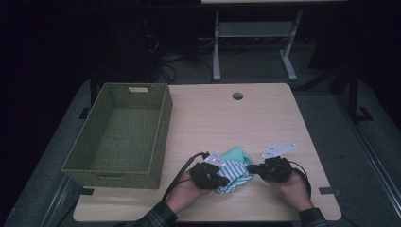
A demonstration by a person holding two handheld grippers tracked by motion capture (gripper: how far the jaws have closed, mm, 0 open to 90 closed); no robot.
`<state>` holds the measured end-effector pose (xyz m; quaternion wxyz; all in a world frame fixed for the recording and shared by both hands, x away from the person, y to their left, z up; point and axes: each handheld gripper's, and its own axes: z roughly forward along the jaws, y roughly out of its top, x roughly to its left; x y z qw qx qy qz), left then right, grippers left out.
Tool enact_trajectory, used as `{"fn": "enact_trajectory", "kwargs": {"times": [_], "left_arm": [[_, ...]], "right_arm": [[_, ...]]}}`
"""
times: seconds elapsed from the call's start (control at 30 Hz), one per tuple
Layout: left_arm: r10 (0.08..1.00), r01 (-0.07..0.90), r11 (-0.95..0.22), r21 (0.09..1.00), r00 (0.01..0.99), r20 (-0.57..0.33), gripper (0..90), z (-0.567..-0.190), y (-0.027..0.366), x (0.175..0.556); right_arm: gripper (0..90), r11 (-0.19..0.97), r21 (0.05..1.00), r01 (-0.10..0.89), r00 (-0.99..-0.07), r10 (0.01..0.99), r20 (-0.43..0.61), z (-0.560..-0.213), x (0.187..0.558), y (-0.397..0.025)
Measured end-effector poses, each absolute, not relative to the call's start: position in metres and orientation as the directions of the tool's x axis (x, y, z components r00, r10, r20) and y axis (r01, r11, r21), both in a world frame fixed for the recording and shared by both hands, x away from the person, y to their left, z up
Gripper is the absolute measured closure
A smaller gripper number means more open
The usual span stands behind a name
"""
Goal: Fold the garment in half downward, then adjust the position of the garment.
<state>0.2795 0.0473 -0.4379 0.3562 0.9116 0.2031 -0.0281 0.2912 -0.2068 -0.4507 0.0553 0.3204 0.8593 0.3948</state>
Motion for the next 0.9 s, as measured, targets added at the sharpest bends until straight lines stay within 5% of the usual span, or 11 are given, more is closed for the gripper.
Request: {"fn": "enact_trajectory", "kwargs": {"times": [0.33,0.9], "left_arm": [[0.359,0.353,-0.754,0.554,0.928,-0.104,88.9,-0.452,0.052,0.282],[0.386,0.405,-0.653,0.640,0.905,-0.178,87.5,-0.430,0.059,0.293]], "right_arm": [[89.9,0.533,0.665,0.523,-0.792,0.592,0.148,-0.465,0.294,-0.207],[89.8,0.491,0.722,0.488,-0.796,0.589,0.137,-0.447,0.302,-0.204]]}}
